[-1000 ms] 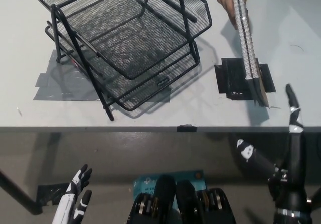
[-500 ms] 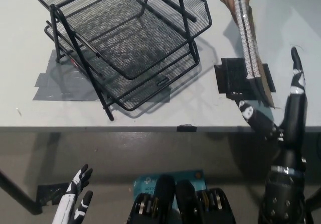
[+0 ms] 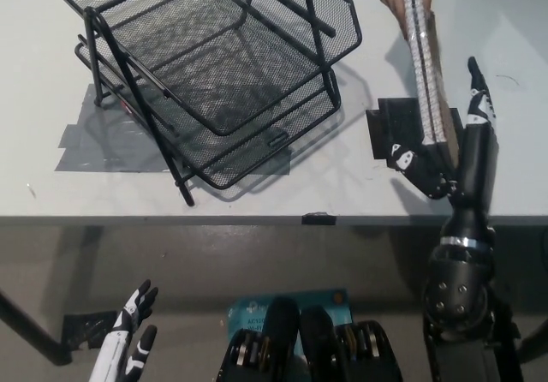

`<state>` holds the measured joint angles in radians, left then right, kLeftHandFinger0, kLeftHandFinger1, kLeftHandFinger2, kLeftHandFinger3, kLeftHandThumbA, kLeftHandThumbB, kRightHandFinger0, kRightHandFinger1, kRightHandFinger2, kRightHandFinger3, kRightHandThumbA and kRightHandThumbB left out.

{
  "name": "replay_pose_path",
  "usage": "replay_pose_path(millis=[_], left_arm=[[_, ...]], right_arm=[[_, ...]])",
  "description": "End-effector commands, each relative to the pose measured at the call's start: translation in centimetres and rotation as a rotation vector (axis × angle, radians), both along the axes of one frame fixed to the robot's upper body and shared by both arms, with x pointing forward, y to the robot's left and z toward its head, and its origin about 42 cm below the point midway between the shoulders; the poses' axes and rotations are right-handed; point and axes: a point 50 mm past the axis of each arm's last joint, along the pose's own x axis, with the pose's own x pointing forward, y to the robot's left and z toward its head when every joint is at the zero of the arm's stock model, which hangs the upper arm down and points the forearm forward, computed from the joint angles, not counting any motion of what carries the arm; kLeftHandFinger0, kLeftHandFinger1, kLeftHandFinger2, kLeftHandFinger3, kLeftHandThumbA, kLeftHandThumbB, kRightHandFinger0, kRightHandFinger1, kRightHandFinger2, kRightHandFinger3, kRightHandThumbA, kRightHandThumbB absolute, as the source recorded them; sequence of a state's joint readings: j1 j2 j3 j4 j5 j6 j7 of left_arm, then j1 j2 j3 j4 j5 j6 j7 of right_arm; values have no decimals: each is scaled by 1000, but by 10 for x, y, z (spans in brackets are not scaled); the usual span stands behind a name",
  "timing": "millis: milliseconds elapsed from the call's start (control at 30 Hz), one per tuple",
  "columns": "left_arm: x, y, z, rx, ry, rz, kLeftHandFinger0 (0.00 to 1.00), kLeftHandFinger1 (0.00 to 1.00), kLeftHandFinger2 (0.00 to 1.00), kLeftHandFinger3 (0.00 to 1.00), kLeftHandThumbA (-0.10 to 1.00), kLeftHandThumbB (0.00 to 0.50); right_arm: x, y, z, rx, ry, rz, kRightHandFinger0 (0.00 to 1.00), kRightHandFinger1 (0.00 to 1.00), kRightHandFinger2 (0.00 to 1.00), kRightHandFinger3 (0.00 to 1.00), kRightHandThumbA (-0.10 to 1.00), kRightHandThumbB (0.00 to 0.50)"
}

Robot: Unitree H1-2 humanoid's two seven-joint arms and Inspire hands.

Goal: A person hands a notebook to the robot and the robot grabs it with its right hand and places it in the file tray kept in the centre of the desk infront of it.

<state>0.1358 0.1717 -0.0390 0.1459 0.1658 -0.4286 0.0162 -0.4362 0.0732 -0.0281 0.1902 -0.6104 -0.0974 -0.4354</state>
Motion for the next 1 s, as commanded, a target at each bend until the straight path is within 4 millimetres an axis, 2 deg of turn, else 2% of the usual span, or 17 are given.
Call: replay_pose_path(millis=[0,67,133,233,267,300,333,367,400,433,467,500,533,567,767,867,967], left_arm=[[3,5,10,19,-61,-7,1000,1000,1000,1000,960,364],[3,5,10,20,-65,-10,1000,1000,1000,1000,958,361],[3,4,11,21,-61,-10,1000,1000,1000,1000,960,365],[2,5,11,17,-58,-10,1000,1000,1000,1000,959,369],[2,5,11,17,-60,-11,1000,1000,1000,1000,957,366],[2,4,11,18,-60,-11,1000,1000,1000,1000,957,366],[3,4,11,25,-60,-10,1000,1000,1000,1000,968,366],[3,4,12,34,-64,-7,1000,1000,1000,1000,977,363],[3,6,12,33,-63,-8,1000,1000,1000,1000,976,364],[3,6,12,30,-63,-10,1000,1000,1000,1000,974,364],[4,6,12,30,-64,-11,1000,1000,1000,1000,974,364],[5,5,13,23,-62,-11,1000,1000,1000,1000,959,372],[5,5,13,20,-62,-11,1000,1000,1000,1000,957,373],[5,5,13,19,-66,-11,1000,1000,1000,1000,951,361],[4,6,11,27,-65,-11,1000,1000,1000,1000,959,362],[4,5,11,29,-62,-11,1000,1000,1000,1000,959,363],[4,5,11,26,-60,-11,1000,1000,1000,1000,958,365]], right_arm=[[24,10,23,-22,-103,-31,1000,1000,1000,1000,978,249],[32,11,22,-33,-99,-37,1000,1000,1000,1000,974,256],[42,11,22,-45,-90,-62,1000,1000,1000,1000,994,296],[53,10,23,-55,-106,-97,1000,1000,1000,1000,929,323],[58,8,27,-47,-127,-124,1000,1000,1000,1000,826,324],[59,7,29,-41,-137,-135,1000,1000,1000,1000,826,324],[61,4,34,15,-177,-154,1000,1000,1000,1000,737,342],[64,-1,40,48,-223,-140,641,680,809,1000,654,237],[66,-7,45,35,-237,-138,102,133,220,455,740,116],[66,-10,48,20,-239,-149,20,27,80,287,834,115],[67,-11,48,18,-240,-153,20,27,80,287,834,115],[65,-13,52,7,-247,-168,1,1,3,33,960,66],[65,-14,54,4,-254,-173,0,0,1,7,980,60],[61,-14,57,2,-287,-175,0,0,0,0,987,24],[52,-11,61,15,-334,-162,0,0,0,0,1000,0],[47,-11,66,30,-382,-160,0,0,0,0,943,0],[43,-12,72,47,-395,-168,0,0,0,0,953,0]])
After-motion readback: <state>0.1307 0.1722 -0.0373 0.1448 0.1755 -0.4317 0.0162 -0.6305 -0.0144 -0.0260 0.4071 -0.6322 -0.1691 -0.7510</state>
